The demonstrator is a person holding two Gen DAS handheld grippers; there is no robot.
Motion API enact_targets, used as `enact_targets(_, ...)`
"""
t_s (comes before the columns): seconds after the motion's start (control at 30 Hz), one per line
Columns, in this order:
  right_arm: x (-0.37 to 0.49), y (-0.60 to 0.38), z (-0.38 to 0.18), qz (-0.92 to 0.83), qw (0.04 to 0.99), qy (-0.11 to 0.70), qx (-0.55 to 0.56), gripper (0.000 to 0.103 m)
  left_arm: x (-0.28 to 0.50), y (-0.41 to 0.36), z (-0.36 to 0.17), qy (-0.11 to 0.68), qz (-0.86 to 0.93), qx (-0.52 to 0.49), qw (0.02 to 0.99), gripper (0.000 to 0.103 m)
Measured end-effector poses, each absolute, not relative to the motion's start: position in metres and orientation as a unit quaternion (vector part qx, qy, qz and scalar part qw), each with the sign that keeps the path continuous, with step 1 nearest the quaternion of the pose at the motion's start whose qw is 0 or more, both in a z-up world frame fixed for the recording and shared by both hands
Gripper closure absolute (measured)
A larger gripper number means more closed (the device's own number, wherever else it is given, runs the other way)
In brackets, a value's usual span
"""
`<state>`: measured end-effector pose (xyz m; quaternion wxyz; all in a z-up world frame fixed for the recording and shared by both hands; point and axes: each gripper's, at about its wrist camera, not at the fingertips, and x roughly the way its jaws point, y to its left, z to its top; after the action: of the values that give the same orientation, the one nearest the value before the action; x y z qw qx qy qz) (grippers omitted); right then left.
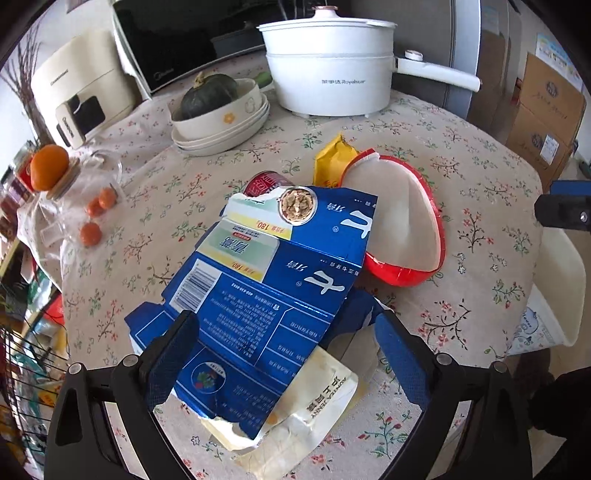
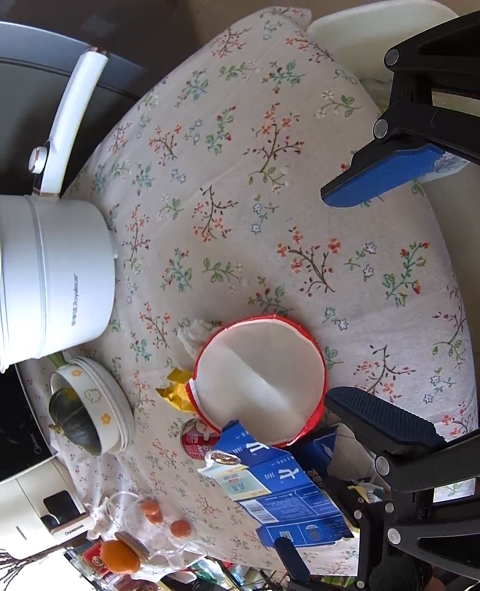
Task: Collect trash
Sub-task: 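Grasp a torn cardboard piece of the blue carton with the left tool, then grasp the red-rimmed paper lid with the right tool while the left tool lifts the cardboard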
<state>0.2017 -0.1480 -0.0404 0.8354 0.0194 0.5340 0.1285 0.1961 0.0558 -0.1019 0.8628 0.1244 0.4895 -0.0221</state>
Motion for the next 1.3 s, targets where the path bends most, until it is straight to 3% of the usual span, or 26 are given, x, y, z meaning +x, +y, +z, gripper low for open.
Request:
enact_targets(0.13, 0.2, -0.156, -0.038, 0.123, 0.836, 0.534, 0.022, 0.02, 0.202, 0.044, -0.114, 0.494, 0.0, 0.165, 0.854, 0.013)
enact_targets(0.33, 0.193, -0.161, -0.038, 0.124, 0.838, 0.532, 0.014, 0.02, 0.208, 0.053, -0.118, 0.508, 0.018, 0.146, 0.849, 0.033)
enact_targets(0.5, 0.19, -0.165, -0.043, 0.113, 0.837, 0.536, 0.007, 0.02, 0.208, 0.055, -0.12, 0.514, 0.015, 0.142, 0.846, 0.066)
enact_targets(0.7, 0.19, -0.167, -0.05, 0.102, 0.835, 0.54, 0.003, 0.02, 0.204, 0.077, -0.091, 0.483, 0.028, 0.11, 0.868, 0.09)
enact_targets(1.0, 0.195, -0.15, -0.059, 0.112, 0.832, 0.543, 0.002, 0.02, 0.18, 0.151, -0.03, 0.4, 0.073, 0.0, 0.914, 0.102)
enact_targets(1.3, 0.206, -0.106, -0.078, 0.141, 0.829, 0.541, 0.0, 0.02, 0.143, 0.206, 0.005, 0.341, 0.084, -0.096, 0.931, 0.103)
